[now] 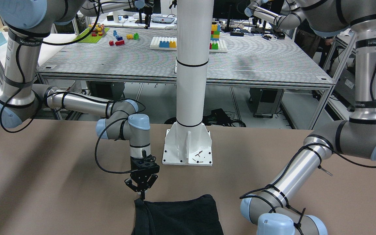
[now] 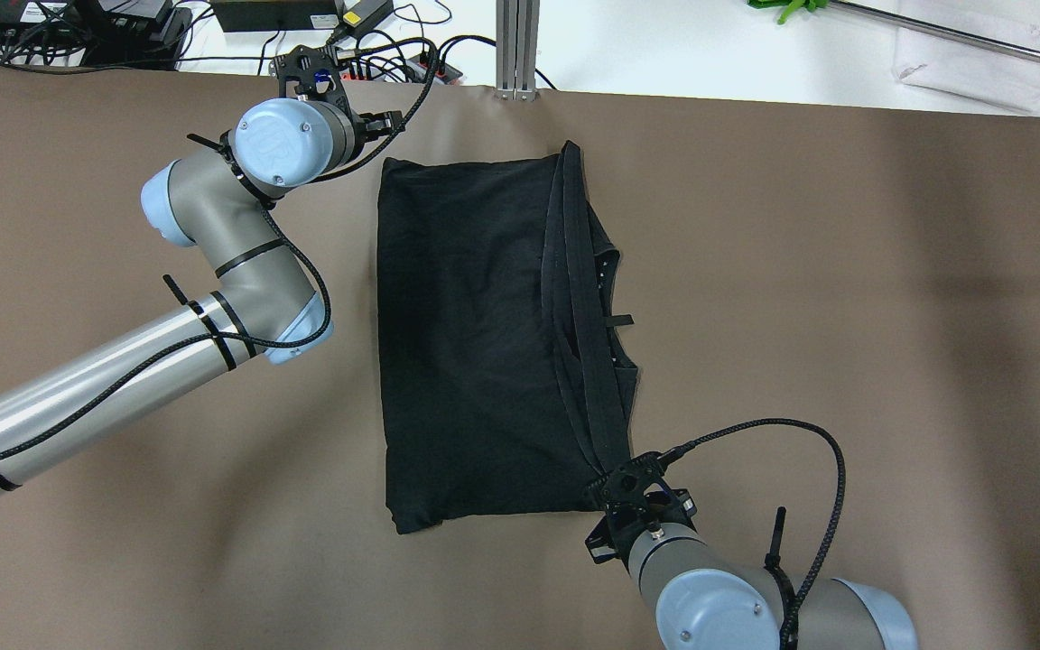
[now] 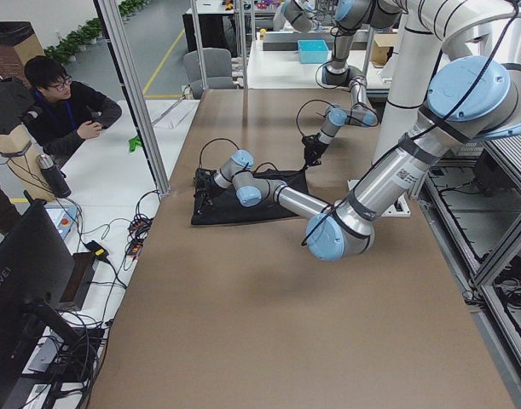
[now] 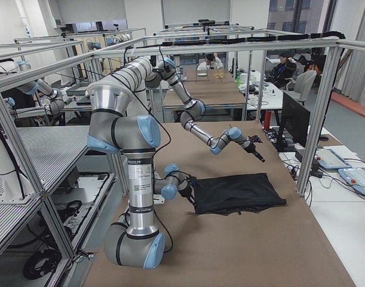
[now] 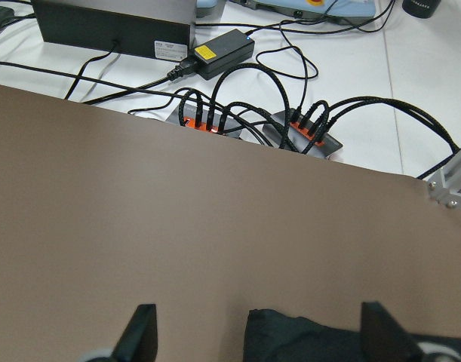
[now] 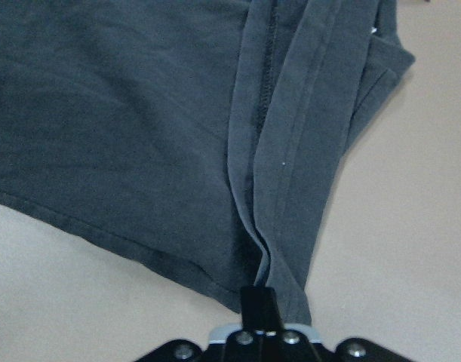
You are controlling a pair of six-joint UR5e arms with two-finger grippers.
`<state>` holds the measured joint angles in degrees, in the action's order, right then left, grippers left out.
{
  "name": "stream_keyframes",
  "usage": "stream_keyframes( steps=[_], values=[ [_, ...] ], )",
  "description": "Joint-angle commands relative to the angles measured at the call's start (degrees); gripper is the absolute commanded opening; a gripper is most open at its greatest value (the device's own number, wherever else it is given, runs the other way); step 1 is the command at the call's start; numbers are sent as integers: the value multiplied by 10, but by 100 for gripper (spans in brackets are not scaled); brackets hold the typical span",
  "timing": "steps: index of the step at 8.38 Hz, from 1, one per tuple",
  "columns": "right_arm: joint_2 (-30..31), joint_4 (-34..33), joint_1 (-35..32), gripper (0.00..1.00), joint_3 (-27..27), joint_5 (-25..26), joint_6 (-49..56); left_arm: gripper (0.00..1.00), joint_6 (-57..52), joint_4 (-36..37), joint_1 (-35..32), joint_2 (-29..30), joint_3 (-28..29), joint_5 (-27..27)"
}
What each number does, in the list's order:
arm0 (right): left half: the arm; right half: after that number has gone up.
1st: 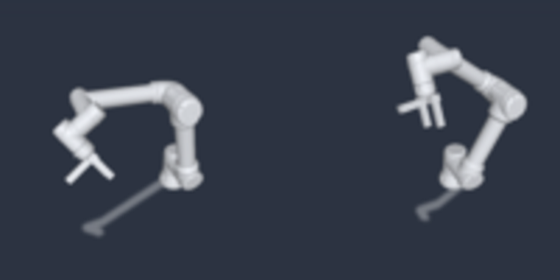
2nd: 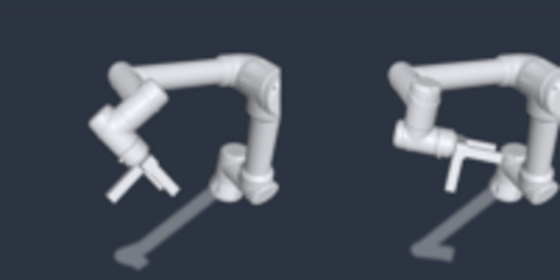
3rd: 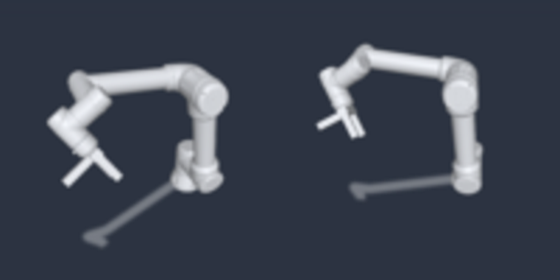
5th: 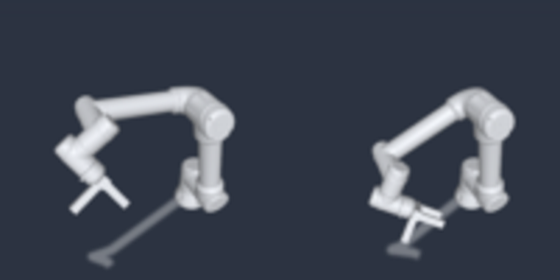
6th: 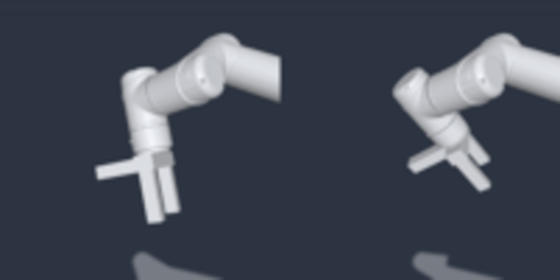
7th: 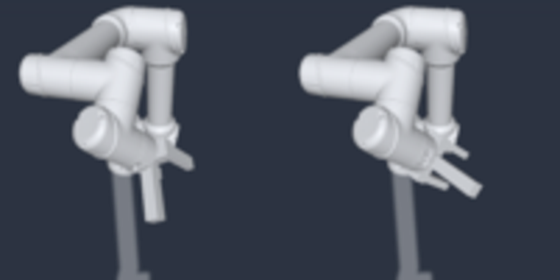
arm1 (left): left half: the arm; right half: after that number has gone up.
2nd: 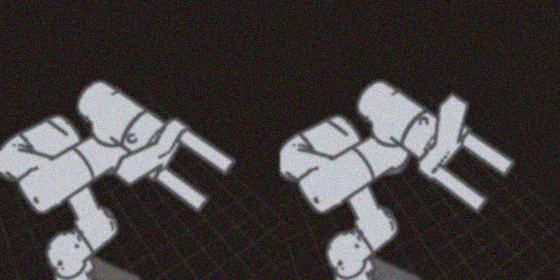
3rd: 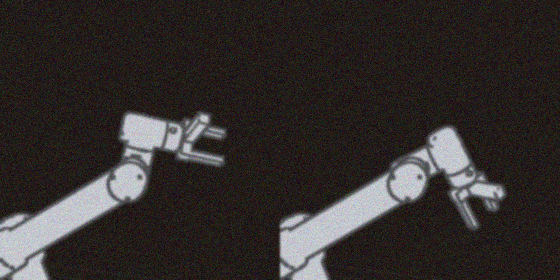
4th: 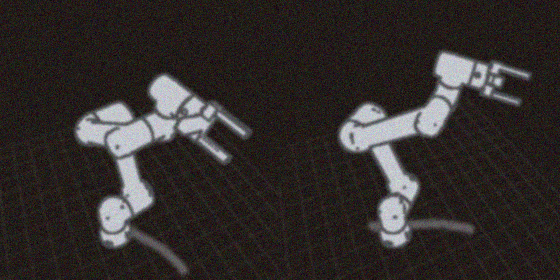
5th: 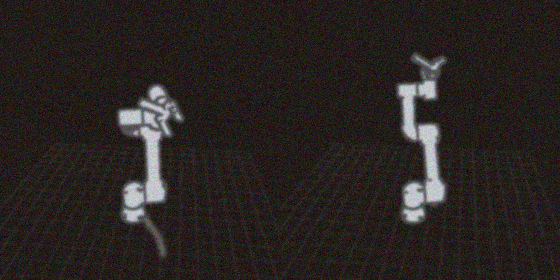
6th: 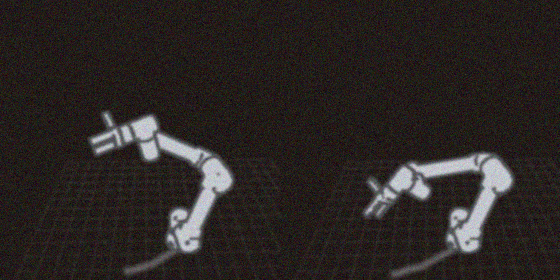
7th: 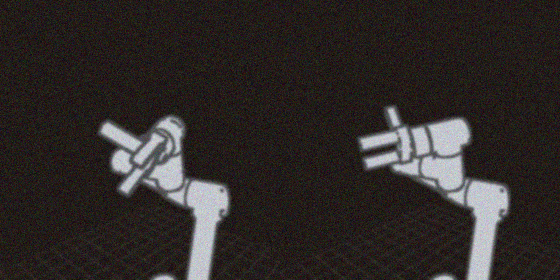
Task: Fold clothes
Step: 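Pull the grasped corner outward with the right gripper to straighten the shirt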
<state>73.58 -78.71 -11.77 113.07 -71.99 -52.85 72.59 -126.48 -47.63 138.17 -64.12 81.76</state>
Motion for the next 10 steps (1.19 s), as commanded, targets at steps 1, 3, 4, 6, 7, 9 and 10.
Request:
stream_keyframes(
  steps=[1, 3, 4, 6, 7, 9, 10],
  values=[
    [25, -3, -7, 0, 33, -4, 1, 95, 0, 0, 0, 0, 0, 0],
    [27, -4, -49, 0, 30, -43, -3, 94, -1, 0, 0, 1, 0, -2],
    [42, 0, -75, 0, 30, -93, -30, 94, -2, 1, 0, 1, 0, -3],
    [64, 0, -105, 0, 27, -194, -123, 94, -3, 1, -3, 1, 0, -5],
    [94, 6, -108, 0, 33, -235, -162, 94, -7, 1, -4, 1, 0, -5],
    [205, 180, -92, 0, 44, -247, -353, 94, -10, 1, -5, 1, 0, -5],
    [259, 265, -84, 0, 50, -248, -354, 94, -11, 1, -5, 1, 4, -5]
  ],
)
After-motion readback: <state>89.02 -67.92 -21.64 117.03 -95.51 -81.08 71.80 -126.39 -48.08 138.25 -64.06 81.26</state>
